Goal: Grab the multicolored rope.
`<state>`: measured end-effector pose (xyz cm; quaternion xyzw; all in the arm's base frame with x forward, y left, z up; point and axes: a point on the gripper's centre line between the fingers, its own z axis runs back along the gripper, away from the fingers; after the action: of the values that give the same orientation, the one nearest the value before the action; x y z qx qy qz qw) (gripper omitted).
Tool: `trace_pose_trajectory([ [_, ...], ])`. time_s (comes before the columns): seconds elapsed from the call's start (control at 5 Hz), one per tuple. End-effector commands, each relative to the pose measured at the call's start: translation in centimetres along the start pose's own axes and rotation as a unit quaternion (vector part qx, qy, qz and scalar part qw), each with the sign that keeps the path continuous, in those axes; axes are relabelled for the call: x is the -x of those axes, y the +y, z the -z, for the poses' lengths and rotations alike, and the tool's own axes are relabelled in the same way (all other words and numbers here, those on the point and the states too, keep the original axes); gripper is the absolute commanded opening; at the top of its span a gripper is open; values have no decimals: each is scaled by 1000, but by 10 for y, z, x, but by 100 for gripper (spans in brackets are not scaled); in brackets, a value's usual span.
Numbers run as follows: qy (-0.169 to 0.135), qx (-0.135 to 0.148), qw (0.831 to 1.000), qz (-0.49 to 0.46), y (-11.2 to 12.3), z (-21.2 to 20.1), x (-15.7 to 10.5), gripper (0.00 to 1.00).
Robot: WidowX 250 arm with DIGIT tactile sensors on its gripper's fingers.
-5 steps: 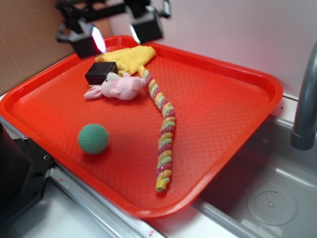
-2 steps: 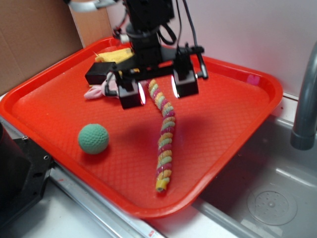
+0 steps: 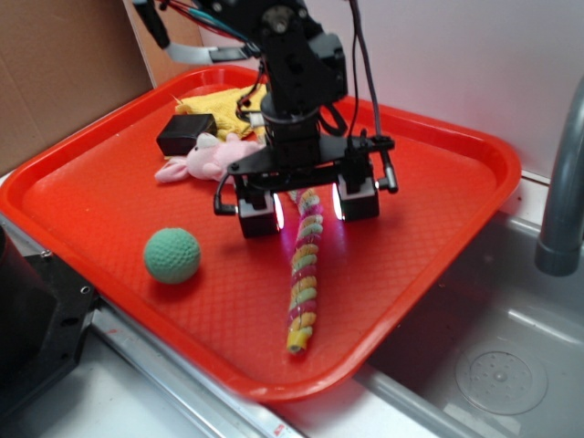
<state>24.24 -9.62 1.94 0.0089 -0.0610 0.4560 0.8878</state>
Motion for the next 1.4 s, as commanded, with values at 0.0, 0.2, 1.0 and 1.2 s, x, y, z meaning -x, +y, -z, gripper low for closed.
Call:
trace_pose_trajectory([
  [0.0,0,9,1000,-15,-2,8,-11,0],
  [0.2,7,6,1000,6,-1,6,-13,0],
  [1.0,24,48,965,257,26,-125,-55,0],
  [1.2,24,48,948,313,40,-157,-68,0],
])
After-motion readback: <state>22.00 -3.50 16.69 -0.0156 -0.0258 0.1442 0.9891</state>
